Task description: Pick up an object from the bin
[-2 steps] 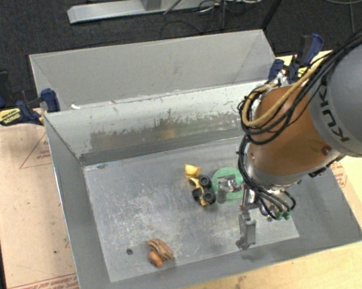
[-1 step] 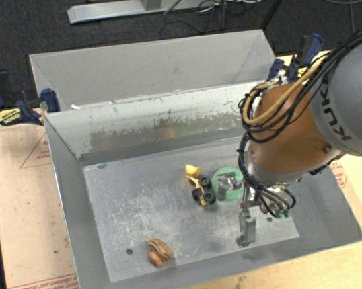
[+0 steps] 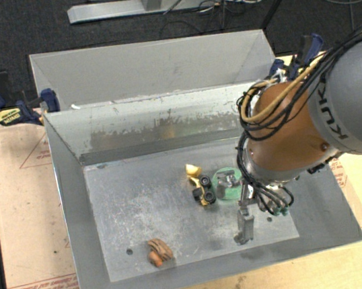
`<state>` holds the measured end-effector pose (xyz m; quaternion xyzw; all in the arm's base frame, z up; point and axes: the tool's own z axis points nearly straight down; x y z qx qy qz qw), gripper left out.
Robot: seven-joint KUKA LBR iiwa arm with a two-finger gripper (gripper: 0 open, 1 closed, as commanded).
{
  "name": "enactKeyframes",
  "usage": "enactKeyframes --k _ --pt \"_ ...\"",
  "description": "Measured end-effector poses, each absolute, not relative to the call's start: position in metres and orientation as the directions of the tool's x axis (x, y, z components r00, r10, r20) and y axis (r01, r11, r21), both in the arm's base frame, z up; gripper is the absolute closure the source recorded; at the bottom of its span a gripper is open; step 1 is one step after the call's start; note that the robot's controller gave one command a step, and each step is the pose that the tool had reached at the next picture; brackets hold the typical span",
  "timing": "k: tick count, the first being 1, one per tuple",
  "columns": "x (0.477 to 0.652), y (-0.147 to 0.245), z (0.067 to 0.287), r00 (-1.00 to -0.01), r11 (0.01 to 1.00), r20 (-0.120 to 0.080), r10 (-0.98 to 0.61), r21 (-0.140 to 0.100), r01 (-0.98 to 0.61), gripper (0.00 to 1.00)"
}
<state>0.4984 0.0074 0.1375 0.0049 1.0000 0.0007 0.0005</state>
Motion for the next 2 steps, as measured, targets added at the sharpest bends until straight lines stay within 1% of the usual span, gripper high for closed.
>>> enactKeyframes --k 1,2 --pt "0.501 0.017 0.103 -1.0 1.0 -0.003 -0.013 0.001 -0.013 0.0" --pt "0.518 0.018 0.094 -0.989 0.989 -0.007 -0.151 0.001 -0.151 0.0"
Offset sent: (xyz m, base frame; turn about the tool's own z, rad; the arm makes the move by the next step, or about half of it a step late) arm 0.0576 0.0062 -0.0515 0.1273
